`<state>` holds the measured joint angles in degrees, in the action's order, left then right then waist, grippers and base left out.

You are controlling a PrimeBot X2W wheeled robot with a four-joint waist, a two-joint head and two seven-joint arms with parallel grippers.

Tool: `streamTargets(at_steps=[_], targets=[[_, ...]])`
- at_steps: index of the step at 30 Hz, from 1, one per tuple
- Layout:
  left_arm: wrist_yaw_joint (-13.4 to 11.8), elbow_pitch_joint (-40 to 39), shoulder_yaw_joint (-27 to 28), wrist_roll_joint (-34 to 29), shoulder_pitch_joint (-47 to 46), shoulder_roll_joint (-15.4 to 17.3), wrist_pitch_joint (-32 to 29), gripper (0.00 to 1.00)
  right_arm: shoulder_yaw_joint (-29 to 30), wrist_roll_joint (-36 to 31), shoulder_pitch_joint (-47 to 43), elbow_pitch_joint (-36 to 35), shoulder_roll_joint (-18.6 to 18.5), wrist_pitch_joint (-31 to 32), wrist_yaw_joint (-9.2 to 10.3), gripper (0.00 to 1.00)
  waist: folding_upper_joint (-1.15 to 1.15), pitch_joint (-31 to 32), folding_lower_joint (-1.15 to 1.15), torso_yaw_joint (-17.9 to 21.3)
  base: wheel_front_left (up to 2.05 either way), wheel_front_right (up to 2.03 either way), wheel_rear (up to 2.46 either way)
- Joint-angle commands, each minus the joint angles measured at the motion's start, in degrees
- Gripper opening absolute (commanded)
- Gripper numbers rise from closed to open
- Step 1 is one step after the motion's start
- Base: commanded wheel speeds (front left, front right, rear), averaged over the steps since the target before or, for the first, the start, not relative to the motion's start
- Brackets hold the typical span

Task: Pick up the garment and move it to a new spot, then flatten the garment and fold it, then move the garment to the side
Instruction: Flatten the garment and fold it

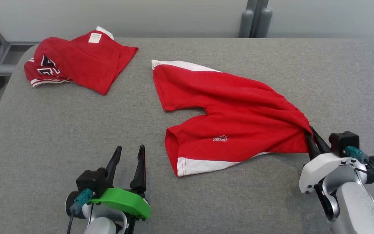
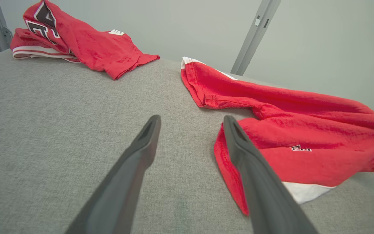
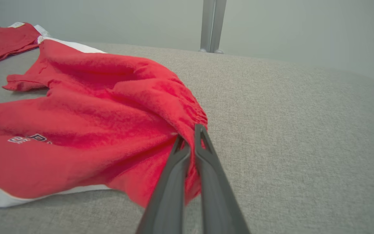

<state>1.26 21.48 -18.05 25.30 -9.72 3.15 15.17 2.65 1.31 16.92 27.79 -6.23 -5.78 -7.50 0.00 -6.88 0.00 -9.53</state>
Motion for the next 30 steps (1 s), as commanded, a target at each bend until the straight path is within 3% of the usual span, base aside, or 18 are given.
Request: streamTargets(at_steps=[1, 8, 11, 19, 28, 29, 30], targets=[[0.29, -0.19, 0.31, -0.35, 0.81, 0.07, -0.01, 1.00, -0.49, 1.19, -2.61, -4.59, -0.06, 2.32, 0.01, 0.00, 0.00, 0.29, 0.00, 1.14, 0.00, 0.00, 0.00], [0.69, -0.13, 0.13, -0.31, 0.13, -0.04, -0.01, 1.00, -2.98, 3.57, -8.35, -20.74, 0.24, 12.49, 0.01, 0.00, 0.00, -0.18, 0.00, 0.18, 0.00, 0.00, 0.00], [0.84, 0.12, -0.07, -0.17, -0.52, -0.10, -0.01, 1.00, -3.85, 4.00, -6.53, -21.08, 0.62, 14.98, 0.01, 0.00, 0.00, -0.70, 0.00, -0.90, 0.00, 0.00, 0.00], [1.28, 0.62, -1.43, 0.19, -2.11, -0.21, -0.01, 1.00, -3.43, 2.08, 4.82, -6.98, -0.15, 15.11, 0.01, 0.00, 0.00, -2.48, 0.00, -4.74, 0.00, 0.00, 0.00], [0.89, 0.84, -3.39, 1.45, -2.86, -0.24, -0.01, 1.00, -1.65, -1.86, 15.13, 12.50, -0.48, 9.05, 0.01, 0.00, 0.00, -3.34, 0.00, -7.69, 0.00, 0.00, 0.00], [0.77, 0.86, -3.43, 1.52, -2.86, -0.24, -0.01, 1.00, -1.62, -2.18, 15.91, 14.09, -0.28, 8.03, 0.01, 0.09, 0.00, -3.31, 0.00, -7.73, 0.00, 0.00, 0.00], [0.76, 0.89, -3.47, 1.51, -2.80, -0.24, -0.01, 1.00, -1.69, -2.50, 16.57, 15.50, -0.10, 7.01, 0.01, 0.25, 0.00, -3.24, 0.00, -7.71, 0.00, 0.00, 0.00]])
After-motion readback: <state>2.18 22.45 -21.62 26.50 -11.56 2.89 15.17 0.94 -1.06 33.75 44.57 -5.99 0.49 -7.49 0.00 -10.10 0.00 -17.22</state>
